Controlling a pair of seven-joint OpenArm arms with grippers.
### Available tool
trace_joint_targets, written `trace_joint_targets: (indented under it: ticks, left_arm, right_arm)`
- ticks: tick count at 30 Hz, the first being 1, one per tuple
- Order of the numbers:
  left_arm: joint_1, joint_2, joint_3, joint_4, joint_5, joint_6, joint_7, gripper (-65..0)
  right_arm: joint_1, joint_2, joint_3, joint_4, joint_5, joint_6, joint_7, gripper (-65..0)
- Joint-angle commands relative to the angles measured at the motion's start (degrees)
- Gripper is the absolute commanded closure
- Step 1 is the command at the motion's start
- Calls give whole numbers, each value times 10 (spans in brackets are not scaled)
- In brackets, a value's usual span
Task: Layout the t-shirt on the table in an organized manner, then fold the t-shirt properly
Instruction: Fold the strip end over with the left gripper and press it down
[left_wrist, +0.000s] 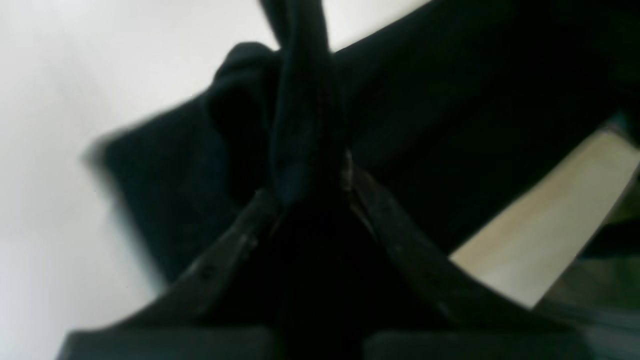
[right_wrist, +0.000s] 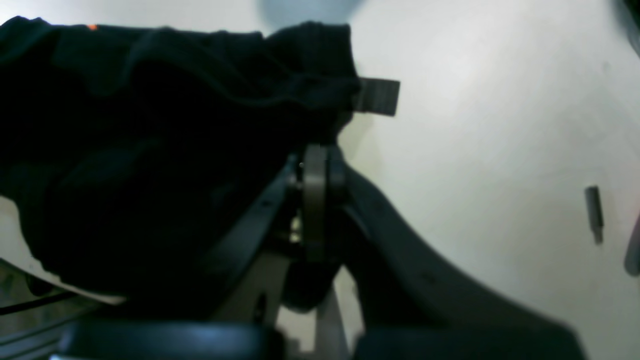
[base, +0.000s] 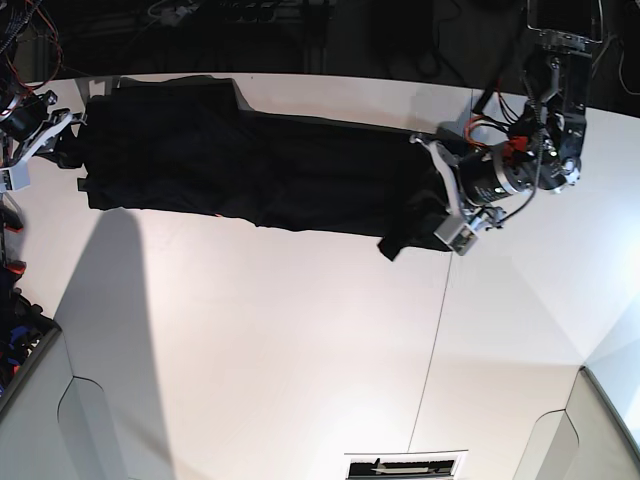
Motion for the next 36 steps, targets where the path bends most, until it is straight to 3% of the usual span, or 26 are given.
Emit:
trace_joint_targets:
  ticks: [1,8,17,20,25,27,30,36]
  left_arm:
    - [-14,13,6,10,-1,-3,-15,0]
    - [-15,101,25,10,49,7,-15,0]
    - [-10,120,30,6,57,2,-12,0]
    - [-10,120,42,6,56,2,-11,-61]
    - [-10,120,68,6,34,2,-10,-253]
    - [-10,120,83,6,28,0,-10,-291]
    - [-10,123,106,6,28,0,-10,-290]
    - [-10,164,119,6,24,0,-10,-290]
  right_arm:
    - [3,11,5,7,6,2,14,0]
    - [2,11,5,7,-15,2,13,0]
    - [3,11,5,5,-13,-9,16,0]
    - [3,11,5,5,-13,-13,26,-116]
    - [3,11,5,5,-20,-14,30,-329]
    - [4,11,5,5,-46,-35,43,-347]
    - [7,11,12,5,-79,-70,55,-347]
    - [14,14,29,5,-80,-80,53,-347]
